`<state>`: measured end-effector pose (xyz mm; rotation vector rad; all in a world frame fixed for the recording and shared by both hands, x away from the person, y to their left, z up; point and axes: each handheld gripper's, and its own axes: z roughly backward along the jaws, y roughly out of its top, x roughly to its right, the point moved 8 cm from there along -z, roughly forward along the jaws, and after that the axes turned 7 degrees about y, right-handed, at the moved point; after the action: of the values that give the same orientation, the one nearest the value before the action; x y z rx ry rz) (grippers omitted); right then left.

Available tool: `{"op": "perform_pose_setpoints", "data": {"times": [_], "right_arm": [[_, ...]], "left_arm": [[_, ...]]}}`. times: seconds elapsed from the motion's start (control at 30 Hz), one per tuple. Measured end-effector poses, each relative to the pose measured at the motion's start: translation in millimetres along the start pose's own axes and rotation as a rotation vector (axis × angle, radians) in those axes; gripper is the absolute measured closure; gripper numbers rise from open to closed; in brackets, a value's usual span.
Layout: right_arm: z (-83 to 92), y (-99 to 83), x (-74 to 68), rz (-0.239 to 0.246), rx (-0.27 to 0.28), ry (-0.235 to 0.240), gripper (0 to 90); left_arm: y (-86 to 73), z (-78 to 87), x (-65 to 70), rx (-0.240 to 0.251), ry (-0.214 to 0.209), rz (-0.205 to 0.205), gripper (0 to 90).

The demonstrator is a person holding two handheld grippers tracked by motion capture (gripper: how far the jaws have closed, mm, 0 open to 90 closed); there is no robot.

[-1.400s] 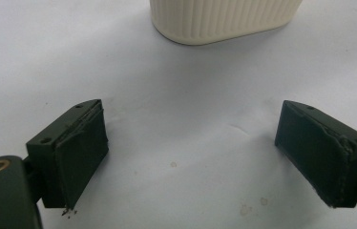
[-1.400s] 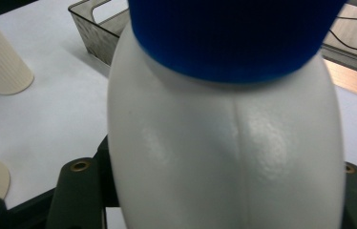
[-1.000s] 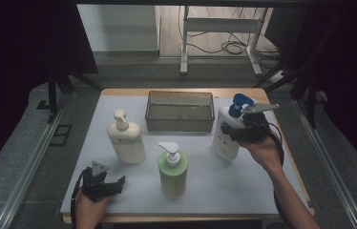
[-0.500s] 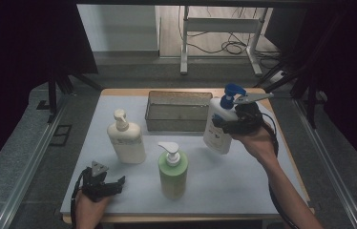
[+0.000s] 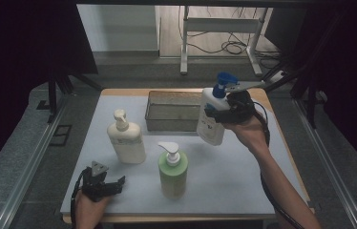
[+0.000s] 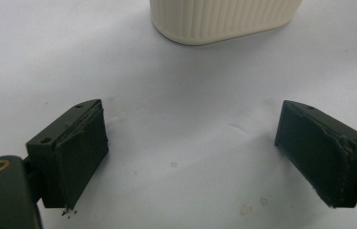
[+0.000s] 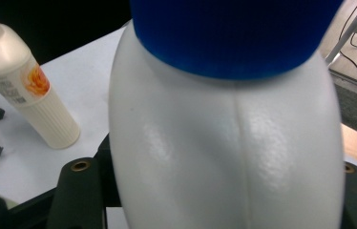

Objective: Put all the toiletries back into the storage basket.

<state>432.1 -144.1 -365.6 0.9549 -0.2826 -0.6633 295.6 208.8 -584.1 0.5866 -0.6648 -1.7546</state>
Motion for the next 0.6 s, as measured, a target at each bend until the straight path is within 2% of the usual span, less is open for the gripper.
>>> {"op": "perform_pose_setpoints", "data": {"times": [0.6], "right_arm": [[-26.4,29.7,7.6,-0.01,0.005,-0.038,38.4]], "left_arm": [[0.0,0.0,-0.1,-0.002,0.0,0.0,10.1]]}}
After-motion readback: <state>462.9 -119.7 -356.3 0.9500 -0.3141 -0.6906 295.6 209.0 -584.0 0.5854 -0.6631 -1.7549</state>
